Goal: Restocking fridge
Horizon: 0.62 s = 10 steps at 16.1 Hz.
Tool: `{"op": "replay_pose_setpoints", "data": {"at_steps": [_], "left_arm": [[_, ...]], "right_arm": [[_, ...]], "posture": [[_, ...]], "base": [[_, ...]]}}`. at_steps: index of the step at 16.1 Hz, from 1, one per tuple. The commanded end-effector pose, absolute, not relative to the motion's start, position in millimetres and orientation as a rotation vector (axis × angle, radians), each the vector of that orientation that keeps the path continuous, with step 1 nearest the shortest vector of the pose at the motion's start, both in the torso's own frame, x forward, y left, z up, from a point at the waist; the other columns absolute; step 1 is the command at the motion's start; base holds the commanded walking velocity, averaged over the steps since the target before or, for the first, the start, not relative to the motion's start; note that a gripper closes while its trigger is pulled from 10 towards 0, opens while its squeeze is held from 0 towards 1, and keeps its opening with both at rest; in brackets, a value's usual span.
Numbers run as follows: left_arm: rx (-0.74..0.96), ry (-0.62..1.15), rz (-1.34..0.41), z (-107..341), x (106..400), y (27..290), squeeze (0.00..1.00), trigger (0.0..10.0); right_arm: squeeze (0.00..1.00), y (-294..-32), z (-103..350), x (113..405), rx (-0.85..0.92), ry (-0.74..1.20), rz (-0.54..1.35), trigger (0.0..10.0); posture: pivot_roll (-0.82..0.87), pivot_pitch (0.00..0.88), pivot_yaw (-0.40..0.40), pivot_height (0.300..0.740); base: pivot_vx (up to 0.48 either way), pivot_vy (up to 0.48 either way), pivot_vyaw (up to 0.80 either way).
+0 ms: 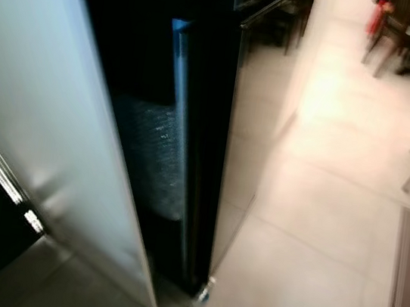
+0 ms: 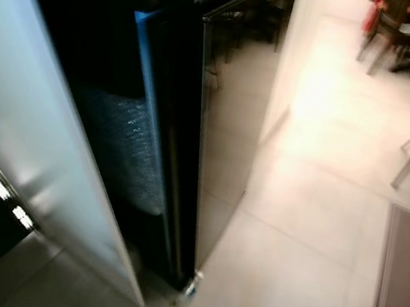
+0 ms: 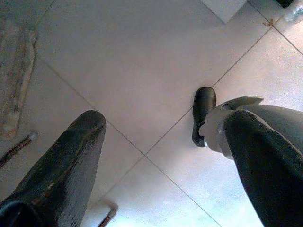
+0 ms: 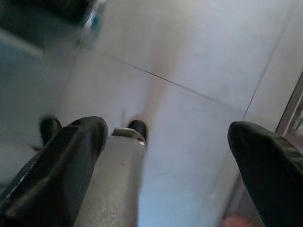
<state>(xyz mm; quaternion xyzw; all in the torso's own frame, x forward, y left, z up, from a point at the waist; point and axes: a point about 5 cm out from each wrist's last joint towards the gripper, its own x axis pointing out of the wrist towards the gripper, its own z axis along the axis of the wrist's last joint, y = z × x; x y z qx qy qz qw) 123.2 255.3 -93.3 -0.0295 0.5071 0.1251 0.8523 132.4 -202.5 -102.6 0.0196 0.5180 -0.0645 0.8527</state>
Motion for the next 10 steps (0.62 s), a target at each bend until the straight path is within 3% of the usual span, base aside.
{"op": "replay_pose_setpoints", "data": {"at_steps": [1, 10], "left_arm": [[-0.047, 1.095, 0.281, -94.4, 113.3, 261.8, 0.0, 10.0], [-0.031, 1.101, 0.272, -94.4, 112.0, 262.8, 0.0, 10.0]], "right_arm": [[0.0, -198.1, -101.9, 136.6, 0.002, 1.092, -0.092, 10.0], [0.0, -194.4, -103.7, 132.2, -0.036, 1.108, -0.028, 10.0]], "posture": [[-0.04, 0.0, 0.047, 0.74], [-0.04, 0.0, 0.055, 0.74]], "base": [[0.0, 0.0, 0.8], [0.0, 0.0, 0.8]]}}
